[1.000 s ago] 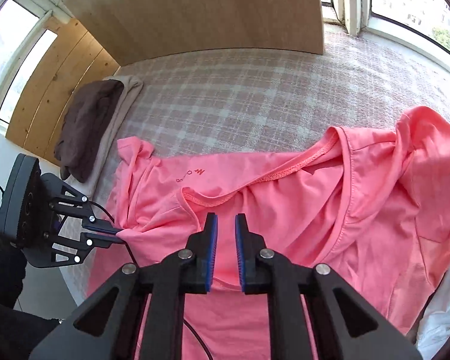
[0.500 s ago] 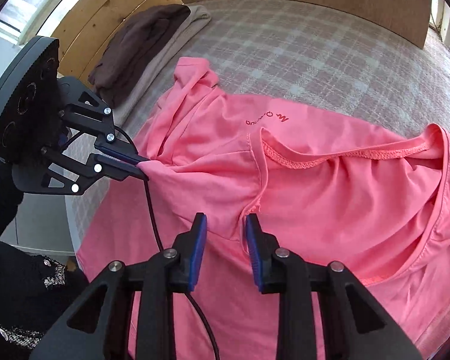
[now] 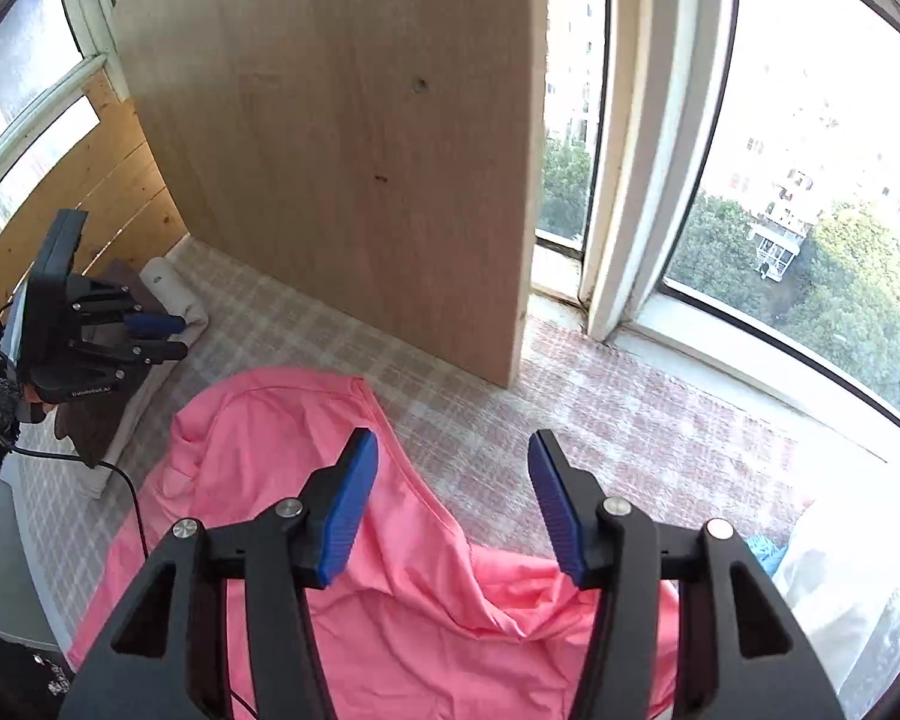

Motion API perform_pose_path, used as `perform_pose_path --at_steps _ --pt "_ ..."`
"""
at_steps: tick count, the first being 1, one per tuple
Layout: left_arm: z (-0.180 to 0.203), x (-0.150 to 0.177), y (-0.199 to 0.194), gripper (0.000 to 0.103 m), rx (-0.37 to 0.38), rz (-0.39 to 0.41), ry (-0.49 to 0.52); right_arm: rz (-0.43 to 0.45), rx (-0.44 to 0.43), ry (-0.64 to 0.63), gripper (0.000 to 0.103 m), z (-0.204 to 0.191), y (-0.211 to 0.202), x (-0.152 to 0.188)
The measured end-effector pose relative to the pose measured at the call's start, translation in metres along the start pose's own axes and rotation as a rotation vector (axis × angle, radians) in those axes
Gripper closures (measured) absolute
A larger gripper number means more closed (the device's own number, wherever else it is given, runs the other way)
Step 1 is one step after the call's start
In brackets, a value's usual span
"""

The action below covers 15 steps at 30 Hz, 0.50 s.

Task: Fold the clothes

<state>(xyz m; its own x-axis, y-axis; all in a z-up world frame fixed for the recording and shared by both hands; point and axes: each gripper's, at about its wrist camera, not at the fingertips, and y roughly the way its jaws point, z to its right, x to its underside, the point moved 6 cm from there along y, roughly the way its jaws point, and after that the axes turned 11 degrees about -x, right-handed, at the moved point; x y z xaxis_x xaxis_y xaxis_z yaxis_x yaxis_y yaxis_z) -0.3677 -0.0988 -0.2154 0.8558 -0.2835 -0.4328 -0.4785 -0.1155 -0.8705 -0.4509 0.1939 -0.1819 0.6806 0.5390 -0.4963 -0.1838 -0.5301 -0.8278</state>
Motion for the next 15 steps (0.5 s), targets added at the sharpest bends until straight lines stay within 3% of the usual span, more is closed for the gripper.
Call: perform_pose_path --at_steps 4,7,15 --pt "0.027 -0.014 0.008 0.074 0.086 -0.019 0.082 -0.165 0.124 0.044 0.051 0.071 0.016 0.055" --pt "0.056 -0.027 0.021 0.071 0.111 -0.027 0.145 -0.200 0.118 0.051 0.051 0.097 0.021 0.073" --pt "0.086 -0.047 0.065 0.065 0.128 -0.087 0.188 -0.276 -0.006 -0.007 0.052 0.099 0.054 0.072"
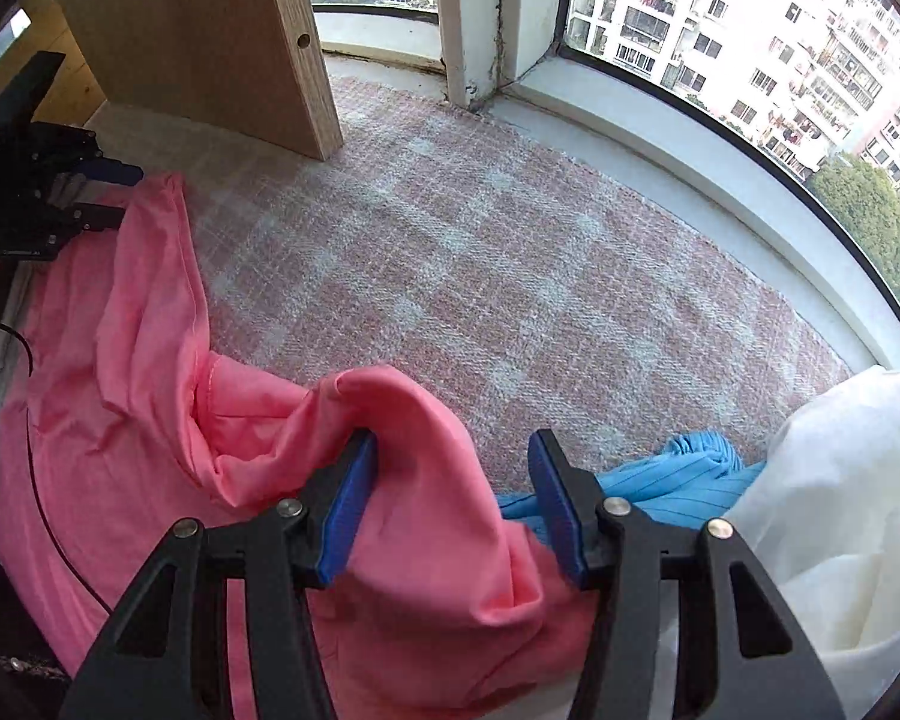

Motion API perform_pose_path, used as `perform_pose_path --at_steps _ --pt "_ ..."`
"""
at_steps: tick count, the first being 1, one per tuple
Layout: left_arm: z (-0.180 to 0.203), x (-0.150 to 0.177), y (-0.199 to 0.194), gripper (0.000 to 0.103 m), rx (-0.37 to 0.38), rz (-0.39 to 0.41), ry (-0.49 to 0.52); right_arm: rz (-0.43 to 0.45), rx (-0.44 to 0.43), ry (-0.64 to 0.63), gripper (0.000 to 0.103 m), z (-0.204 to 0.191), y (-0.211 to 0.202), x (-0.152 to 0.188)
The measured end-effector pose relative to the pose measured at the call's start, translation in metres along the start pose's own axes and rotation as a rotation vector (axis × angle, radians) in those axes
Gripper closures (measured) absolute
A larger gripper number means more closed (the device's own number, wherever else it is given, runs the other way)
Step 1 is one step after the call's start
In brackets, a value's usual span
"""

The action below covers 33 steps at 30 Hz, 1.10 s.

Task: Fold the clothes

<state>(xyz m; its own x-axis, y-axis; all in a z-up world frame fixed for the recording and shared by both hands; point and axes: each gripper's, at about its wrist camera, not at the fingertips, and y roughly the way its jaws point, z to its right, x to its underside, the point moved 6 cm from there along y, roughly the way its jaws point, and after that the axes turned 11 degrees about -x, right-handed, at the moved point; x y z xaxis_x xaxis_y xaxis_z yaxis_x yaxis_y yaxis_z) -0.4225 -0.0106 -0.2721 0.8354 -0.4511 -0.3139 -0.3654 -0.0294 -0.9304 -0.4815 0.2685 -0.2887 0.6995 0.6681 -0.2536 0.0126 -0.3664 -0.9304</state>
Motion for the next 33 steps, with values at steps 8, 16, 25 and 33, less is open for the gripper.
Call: perform_pose_path --at_steps 8,16,25,33 --pt "0.009 0.001 -0.003 0.101 0.008 0.041 -0.007 0.144 0.010 0.007 0.097 -0.001 -0.032 0.000" --pt "-0.049 0.020 -0.027 0.092 -0.138 0.066 -0.221 0.146 0.168 0.097 0.069 0.033 -0.050 0.010" --pt "-0.048 0.029 -0.070 0.069 -0.090 0.092 -0.158 0.161 0.151 -0.007 0.064 0.001 -0.027 -0.020" --pt "-0.045 0.098 -0.094 0.057 -0.058 -0.020 -0.034 0.143 0.262 0.043 0.064 -0.007 -0.012 -0.013"
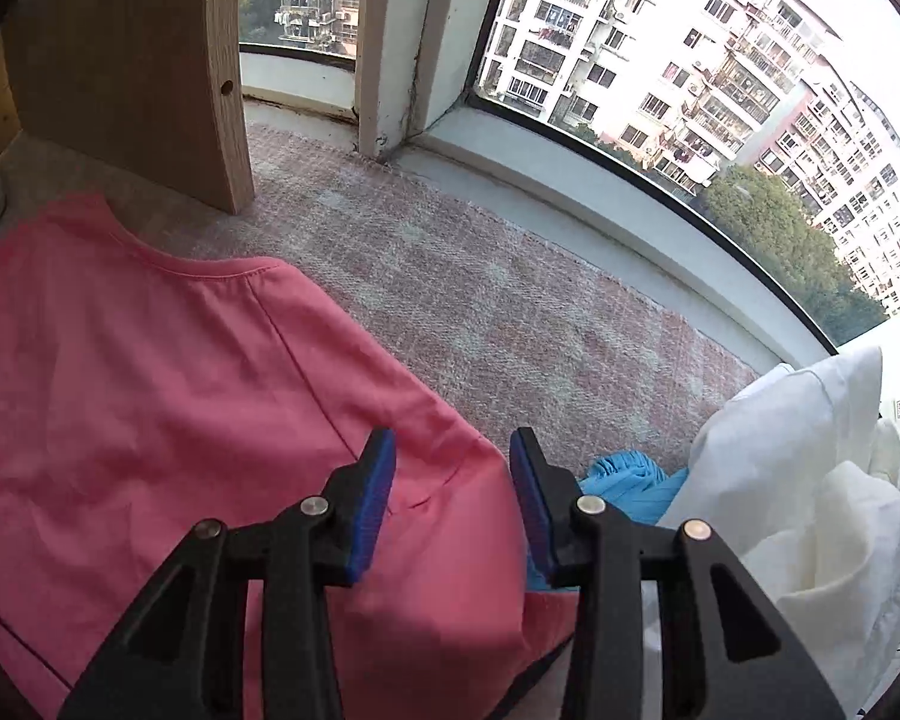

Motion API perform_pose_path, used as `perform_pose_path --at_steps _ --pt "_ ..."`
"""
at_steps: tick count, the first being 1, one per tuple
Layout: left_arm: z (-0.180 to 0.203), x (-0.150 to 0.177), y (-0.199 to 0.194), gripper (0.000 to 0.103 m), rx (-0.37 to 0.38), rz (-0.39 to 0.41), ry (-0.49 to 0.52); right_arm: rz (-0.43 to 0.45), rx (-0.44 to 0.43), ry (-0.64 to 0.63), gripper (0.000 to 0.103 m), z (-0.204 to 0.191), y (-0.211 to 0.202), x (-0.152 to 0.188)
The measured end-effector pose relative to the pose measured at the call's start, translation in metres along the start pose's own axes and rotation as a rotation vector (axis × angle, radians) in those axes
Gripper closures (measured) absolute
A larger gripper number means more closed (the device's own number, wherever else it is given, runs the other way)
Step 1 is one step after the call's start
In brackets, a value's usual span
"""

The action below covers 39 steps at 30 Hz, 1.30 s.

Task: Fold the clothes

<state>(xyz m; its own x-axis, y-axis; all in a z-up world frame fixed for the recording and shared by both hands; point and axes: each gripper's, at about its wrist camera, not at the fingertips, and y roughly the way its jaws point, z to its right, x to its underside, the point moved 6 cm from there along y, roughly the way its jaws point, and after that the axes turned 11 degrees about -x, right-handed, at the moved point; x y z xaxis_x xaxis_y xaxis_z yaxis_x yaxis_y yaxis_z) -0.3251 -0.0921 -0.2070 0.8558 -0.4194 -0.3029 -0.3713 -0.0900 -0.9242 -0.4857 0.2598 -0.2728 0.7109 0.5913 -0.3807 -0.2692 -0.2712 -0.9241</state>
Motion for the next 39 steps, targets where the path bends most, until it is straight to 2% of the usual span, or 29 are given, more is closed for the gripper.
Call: perform_pose_path --at_steps 3,6,9,10,11,12,14,15,17,20,21,22,23,24,25,26,27,28,30,33,35,38,39 --pt "0.014 0.015 0.018 0.057 -0.014 -0.055 0.062 0.066 -0.139 -0.020 0.064 -0.047 -0.023 -0.006" --pt "0.031 0.018 0.032 0.057 -0.023 -0.067 0.138 0.056 -0.291 -0.060 0.064 -0.105 -0.021 -0.007" --pt "0.048 0.015 0.048 0.061 -0.005 -0.090 0.188 0.043 -0.379 -0.084 0.064 -0.153 -0.009 -0.010" --pt "0.053 0.014 0.051 0.073 0.024 -0.097 0.187 0.038 -0.387 -0.095 0.064 -0.163 -0.004 -0.011" --pt "0.057 0.011 0.050 0.093 0.063 -0.090 0.180 0.032 -0.394 -0.107 0.064 -0.174 0.002 -0.013" --pt "0.061 0.008 0.047 0.099 0.092 -0.082 0.171 0.027 -0.401 -0.119 0.064 -0.185 0.007 -0.014" --pt "0.065 0.004 0.042 0.099 0.123 -0.071 0.158 0.015 -0.413 -0.143 0.064 -0.206 0.017 -0.017" --pt "0.067 0.004 0.038 0.099 0.140 -0.068 0.159 0.006 -0.388 -0.157 0.064 -0.210 0.022 -0.017" --pt "0.063 0.005 0.030 0.099 0.125 -0.071 0.163 -0.019 -0.321 -0.181 0.065 -0.211 0.033 -0.016" --pt "0.032 0.012 0.010 0.099 0.001 -0.072 0.122 -0.016 -0.271 -0.164 0.067 -0.200 0.038 -0.015" --pt "0.015 0.014 0.001 0.098 -0.069 -0.063 0.086 -0.018 -0.257 -0.154 0.067 -0.195 0.039 -0.016" --pt "-0.002 0.018 -0.010 0.095 -0.116 -0.048 0.040 -0.020 -0.261 -0.142 0.067 -0.193 0.039 -0.016" --pt "-0.016 0.021 -0.020 0.090 -0.128 -0.032 -0.010 -0.023 -0.265 -0.131 0.067 -0.191 0.039 -0.017" --pt "-0.028 0.025 -0.027 0.090 -0.138 -0.023 -0.051 -0.031 -0.263 -0.134 0.067 -0.191 0.040 -0.018" --pt "-0.033 0.029 -0.028 0.086 -0.144 -0.028 -0.060 -0.040 -0.261 -0.137 0.066 -0.191 0.041 -0.018" --pt "-0.034 0.033 -0.028 0.082 -0.154 -0.037 -0.047 -0.048 -0.258 -0.141 0.066 -0.192 0.042 -0.019" --pt "-0.031 0.037 -0.026 0.071 -0.154 -0.042 -0.037 -0.055 -0.245 -0.151 0.065 -0.193 0.043 -0.020" --pt "-0.026 0.040 -0.025 0.066 -0.131 -0.045 -0.036 -0.061 -0.233 -0.164 0.065 -0.192 0.044 -0.023" --pt "-0.013 0.041 -0.018 0.061 -0.093 -0.046 -0.015 -0.068 -0.228 -0.161 0.065 -0.193 0.044 -0.026" --pt "0.002 0.035 -0.003 0.057 -0.116 -0.067 0.054 -0.039 -0.232 -0.139 0.065 -0.191 0.040 -0.035" --pt "0.005 0.028 0.009 0.057 -0.113 -0.089 0.062 0.009 -0.278 -0.141 0.065 -0.200 0.030 -0.044" --pt "0.009 0.019 0.012 0.057 -0.119 -0.093 0.078 0.069 -0.427 -0.157 0.065 -0.226 0.010 -0.058" --pt "0.010 0.019 0.006 0.057 -0.100 -0.077 0.061 0.064 -0.471 -0.174 0.064 -0.237 0.006 -0.062"
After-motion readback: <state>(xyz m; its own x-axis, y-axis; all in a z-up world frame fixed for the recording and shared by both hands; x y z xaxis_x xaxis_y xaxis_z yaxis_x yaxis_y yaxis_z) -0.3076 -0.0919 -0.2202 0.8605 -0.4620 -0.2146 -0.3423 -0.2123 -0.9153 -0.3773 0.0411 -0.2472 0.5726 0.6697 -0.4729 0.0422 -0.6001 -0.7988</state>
